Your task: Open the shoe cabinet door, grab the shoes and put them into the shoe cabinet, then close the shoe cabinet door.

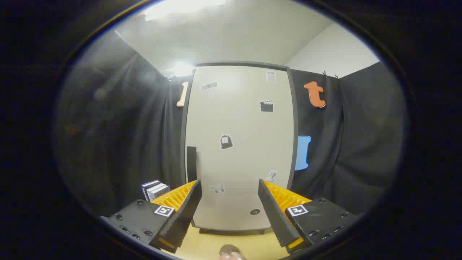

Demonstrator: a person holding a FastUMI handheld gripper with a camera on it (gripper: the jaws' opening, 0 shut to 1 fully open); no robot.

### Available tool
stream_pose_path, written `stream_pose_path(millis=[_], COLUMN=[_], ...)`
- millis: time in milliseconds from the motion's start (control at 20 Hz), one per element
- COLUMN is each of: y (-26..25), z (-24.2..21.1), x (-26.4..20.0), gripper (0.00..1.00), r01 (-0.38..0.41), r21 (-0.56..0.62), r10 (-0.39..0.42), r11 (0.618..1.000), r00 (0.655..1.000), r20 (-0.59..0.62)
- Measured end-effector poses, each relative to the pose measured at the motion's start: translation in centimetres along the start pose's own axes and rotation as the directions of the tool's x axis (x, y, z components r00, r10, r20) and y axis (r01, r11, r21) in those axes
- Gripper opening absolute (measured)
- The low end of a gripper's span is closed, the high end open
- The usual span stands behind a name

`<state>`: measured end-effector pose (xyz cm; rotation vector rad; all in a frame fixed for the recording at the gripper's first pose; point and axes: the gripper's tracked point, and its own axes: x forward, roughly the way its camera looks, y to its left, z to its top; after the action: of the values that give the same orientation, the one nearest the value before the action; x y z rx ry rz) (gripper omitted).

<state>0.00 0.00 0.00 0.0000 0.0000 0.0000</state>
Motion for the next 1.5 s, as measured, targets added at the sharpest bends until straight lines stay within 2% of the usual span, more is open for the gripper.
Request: stream_pose_path(millis=[350,600,1000,1200,1500], y=[-0.6,-1.0,-0.2,0.7,5.5], z=[-0.3,-0.1,0.2,0.2,-1.2], x=[1.1,2.7,4.9,5.8,9.3], gripper=[0.98,0.97,0.97,0.97,0.97], r01=[-0.005,0.044,0.077,0.070,0.022], r21=[-0.006,0.010,0.029,0.035,0.059], r10=[0.005,-0.044,-0.077,-0.070,-0.020], r11=[1.000,0.999,0.997,0.997,0.998], r00=[1.000,0.999,0.997,0.997,0.999], r20=[-0.030,-0.022,-0.013,-0.013,-0.032])
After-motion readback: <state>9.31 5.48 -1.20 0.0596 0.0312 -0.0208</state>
